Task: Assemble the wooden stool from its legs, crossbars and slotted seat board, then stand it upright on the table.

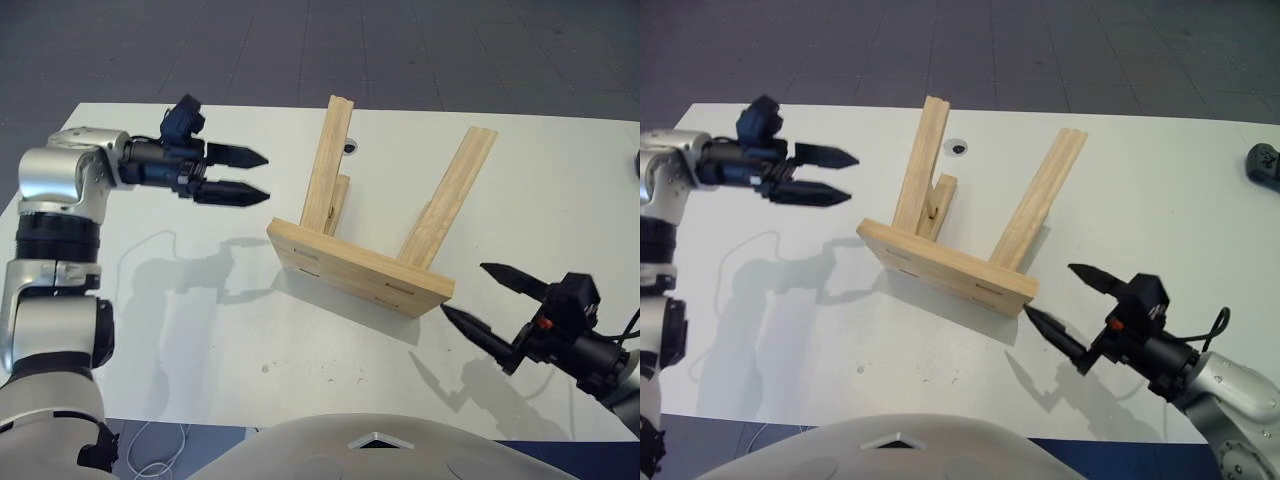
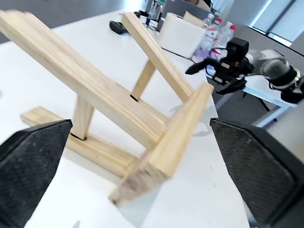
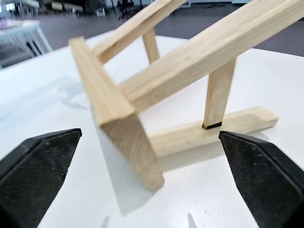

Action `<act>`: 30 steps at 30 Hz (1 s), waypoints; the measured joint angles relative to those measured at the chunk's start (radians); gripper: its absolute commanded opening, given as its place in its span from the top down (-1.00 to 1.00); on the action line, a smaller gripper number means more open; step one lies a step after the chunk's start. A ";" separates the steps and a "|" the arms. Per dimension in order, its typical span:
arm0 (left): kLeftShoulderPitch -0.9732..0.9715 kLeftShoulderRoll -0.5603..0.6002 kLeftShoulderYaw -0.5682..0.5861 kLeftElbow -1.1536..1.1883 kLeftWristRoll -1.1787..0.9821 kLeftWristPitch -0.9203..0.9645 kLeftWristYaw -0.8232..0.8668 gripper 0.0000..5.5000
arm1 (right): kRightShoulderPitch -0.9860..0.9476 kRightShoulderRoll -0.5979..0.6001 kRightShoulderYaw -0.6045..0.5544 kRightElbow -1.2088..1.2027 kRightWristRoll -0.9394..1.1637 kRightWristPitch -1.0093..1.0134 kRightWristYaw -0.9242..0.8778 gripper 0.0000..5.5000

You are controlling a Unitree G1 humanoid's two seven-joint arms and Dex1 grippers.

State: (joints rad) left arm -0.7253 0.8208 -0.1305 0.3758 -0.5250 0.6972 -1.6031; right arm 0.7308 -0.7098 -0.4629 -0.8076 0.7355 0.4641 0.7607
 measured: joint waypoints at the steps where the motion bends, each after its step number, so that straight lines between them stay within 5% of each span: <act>1: 0.022 0.022 -0.009 0.001 0.007 -0.019 -0.003 -0.95 | 0.017 -0.003 0.027 0.021 -0.060 -0.041 0.033 -0.96; 7: 0.066 -0.128 -0.118 0.028 0.143 -0.281 0.012 -0.95 | -0.138 -0.004 0.167 0.252 -0.226 -0.164 0.102 -0.96; 12: 0.119 -0.180 -0.200 0.087 0.260 -0.510 0.001 -0.96 | -0.243 -0.016 0.245 0.331 -0.263 -0.193 0.157 -0.67; 20: 0.102 -0.299 -0.144 0.209 0.287 -0.610 0.091 -0.48 | -0.326 -0.001 0.347 0.390 -0.306 -0.210 0.169 -0.20; 30: 0.097 -0.309 -0.135 0.283 0.309 -0.626 0.061 0.14 | -0.372 0.011 0.443 0.414 -0.343 -0.227 0.172 0.43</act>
State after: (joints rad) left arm -0.6279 0.5115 -0.2651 0.6592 -0.2155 0.0713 -1.5419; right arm 0.3590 -0.6991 -0.0204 -0.3938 0.3921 0.2366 0.9326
